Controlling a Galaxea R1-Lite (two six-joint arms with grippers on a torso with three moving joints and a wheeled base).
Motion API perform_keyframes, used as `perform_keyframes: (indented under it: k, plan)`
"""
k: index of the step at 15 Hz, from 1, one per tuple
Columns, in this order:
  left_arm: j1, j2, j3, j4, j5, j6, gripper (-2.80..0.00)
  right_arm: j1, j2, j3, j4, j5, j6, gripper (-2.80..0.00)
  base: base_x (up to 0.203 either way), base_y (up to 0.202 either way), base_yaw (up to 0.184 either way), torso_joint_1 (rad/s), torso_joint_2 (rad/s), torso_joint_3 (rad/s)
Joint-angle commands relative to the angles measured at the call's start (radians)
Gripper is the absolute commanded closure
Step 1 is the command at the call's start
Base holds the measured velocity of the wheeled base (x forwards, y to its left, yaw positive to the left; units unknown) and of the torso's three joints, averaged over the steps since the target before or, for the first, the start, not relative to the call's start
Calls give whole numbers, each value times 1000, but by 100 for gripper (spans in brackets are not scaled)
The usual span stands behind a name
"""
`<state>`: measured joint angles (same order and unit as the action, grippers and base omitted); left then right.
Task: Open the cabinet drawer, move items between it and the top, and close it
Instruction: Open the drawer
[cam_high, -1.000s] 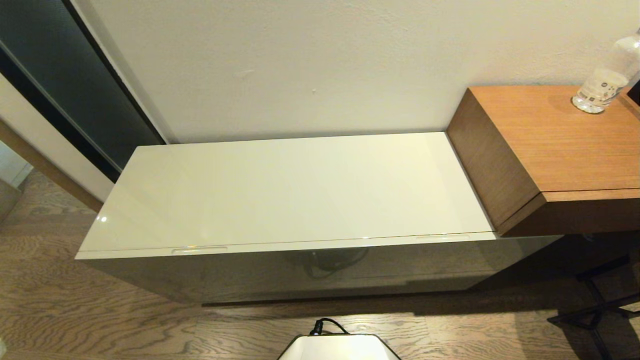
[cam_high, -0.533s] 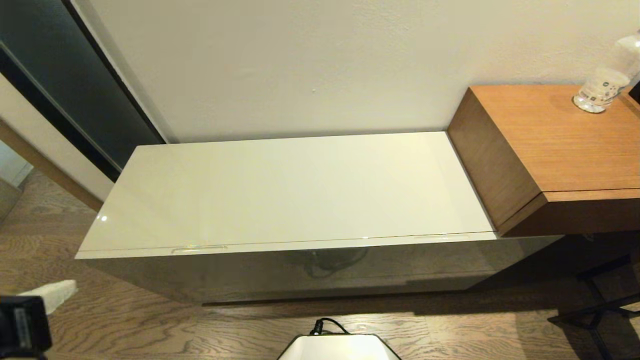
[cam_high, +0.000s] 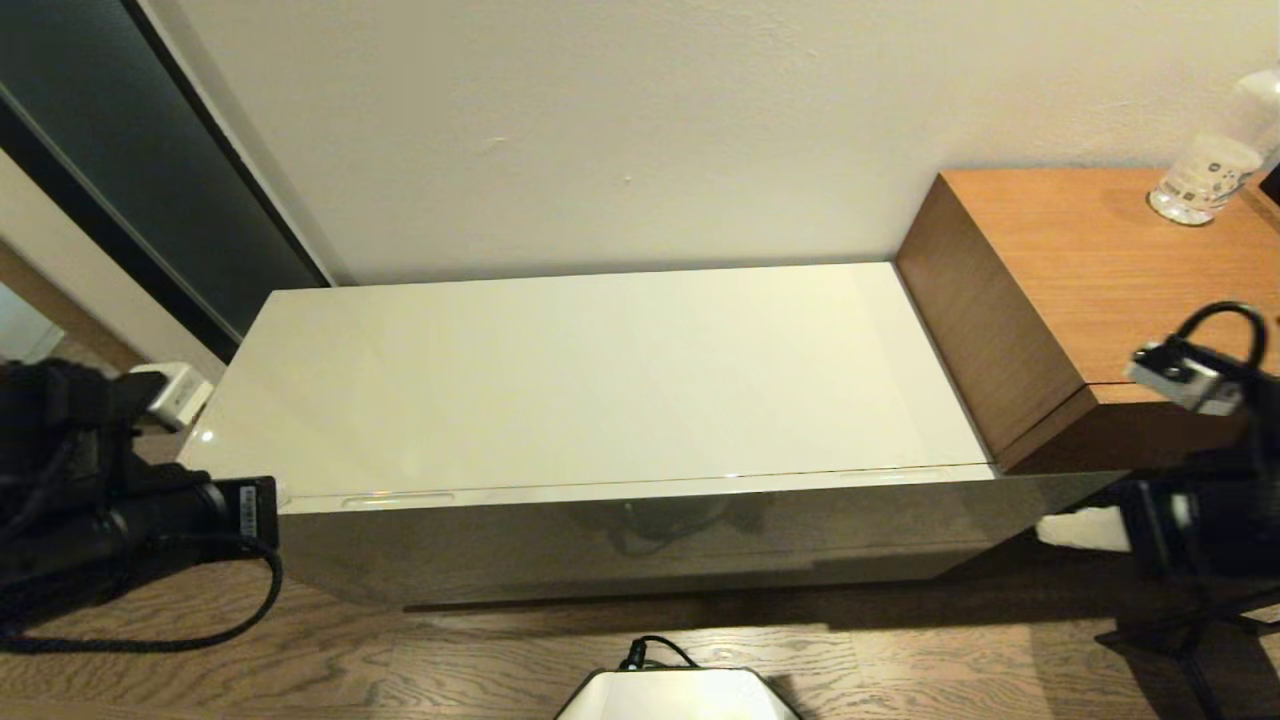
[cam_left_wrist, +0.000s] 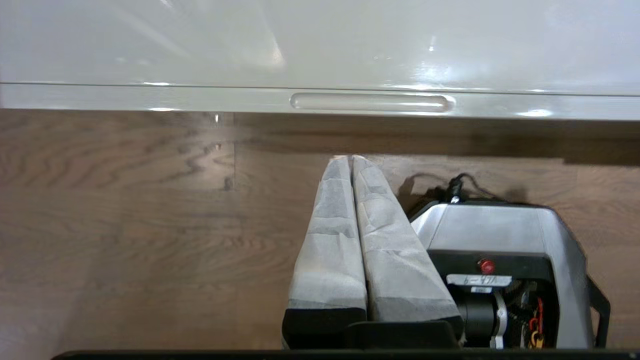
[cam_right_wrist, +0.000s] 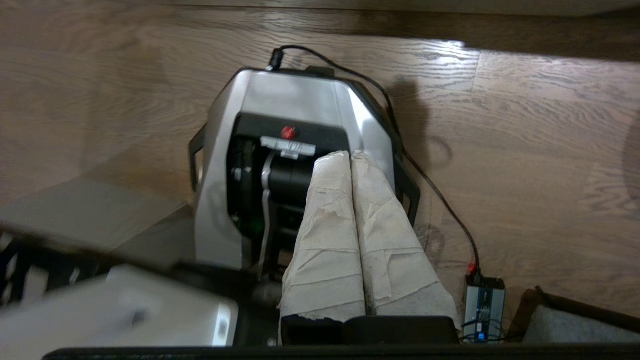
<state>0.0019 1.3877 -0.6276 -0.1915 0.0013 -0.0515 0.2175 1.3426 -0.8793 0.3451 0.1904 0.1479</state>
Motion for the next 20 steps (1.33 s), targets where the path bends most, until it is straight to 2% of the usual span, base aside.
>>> perform_keyframes:
  k: [1,3,5,8,12,15,20]
  plan:
    - [0,132,-49,-11,1,0,0,45,242,-25,-129,-44,15,0,0,0,0,0,0,0]
    - [0,185,-75,-27,1,3,0,65,340,-81,-214,-83,29,0,0,0,0,0,0,0]
    - [0,263,-88,-58,-2,2,0,70,405,-132,-231,-92,34,0,0,0,0,0,0,0]
    - [0,354,-85,-168,-9,10,0,71,449,-173,-233,-92,38,0,0,0,0,0,0,0]
    - [-2,441,-103,-186,-22,22,0,52,480,-196,-226,-102,32,0,0,0,0,0,0,0]
    - [-5,470,-141,-204,-27,45,0,48,497,-201,-227,-164,-18,0,0,0,0,0,0,0]
    - [1,477,-183,-208,-26,43,0,53,552,-223,-229,-208,-18,0,0,0,0,0,0,0]
